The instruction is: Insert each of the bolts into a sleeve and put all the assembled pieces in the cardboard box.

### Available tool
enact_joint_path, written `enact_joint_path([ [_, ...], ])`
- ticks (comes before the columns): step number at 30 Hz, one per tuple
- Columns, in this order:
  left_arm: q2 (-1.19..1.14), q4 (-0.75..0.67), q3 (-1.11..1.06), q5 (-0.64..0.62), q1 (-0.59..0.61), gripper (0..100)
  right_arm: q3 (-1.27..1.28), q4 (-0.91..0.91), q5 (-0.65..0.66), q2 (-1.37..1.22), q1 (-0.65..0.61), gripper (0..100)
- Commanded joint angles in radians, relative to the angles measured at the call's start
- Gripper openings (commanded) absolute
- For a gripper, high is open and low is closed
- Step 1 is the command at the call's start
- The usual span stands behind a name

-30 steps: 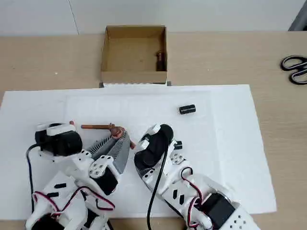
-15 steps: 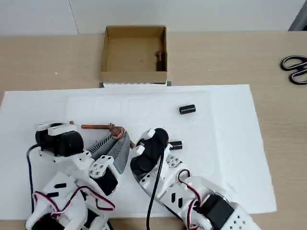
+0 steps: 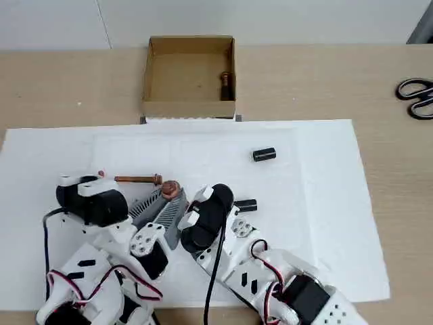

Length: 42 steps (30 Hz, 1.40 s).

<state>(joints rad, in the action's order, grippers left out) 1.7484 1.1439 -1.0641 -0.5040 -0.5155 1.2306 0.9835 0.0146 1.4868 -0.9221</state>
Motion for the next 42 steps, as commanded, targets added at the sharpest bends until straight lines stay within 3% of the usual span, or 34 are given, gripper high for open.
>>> enact_joint_path([
  [1, -0.003, -0.008, 0.01, 0.006, -0.017, 1, -0.014, -0.024, 0.012, 0.045, -0.004, 0.4],
  [11, -0.003, -0.012, 0.01, 0.006, -0.017, 1, 0.087, 0.056, 0.015, 0.282, 0.022, 0.4],
  [23, -0.006, -0.023, 0.021, 0.006, -0.017, 1, 0.083, 0.054, 0.015, 0.295, 0.102, 0.4],
  [42, -0.008, 0.046, -0.035, 0.006, -0.081, 1, 0.081, 0.047, 0.015, 0.295, 0.033, 0.4],
])
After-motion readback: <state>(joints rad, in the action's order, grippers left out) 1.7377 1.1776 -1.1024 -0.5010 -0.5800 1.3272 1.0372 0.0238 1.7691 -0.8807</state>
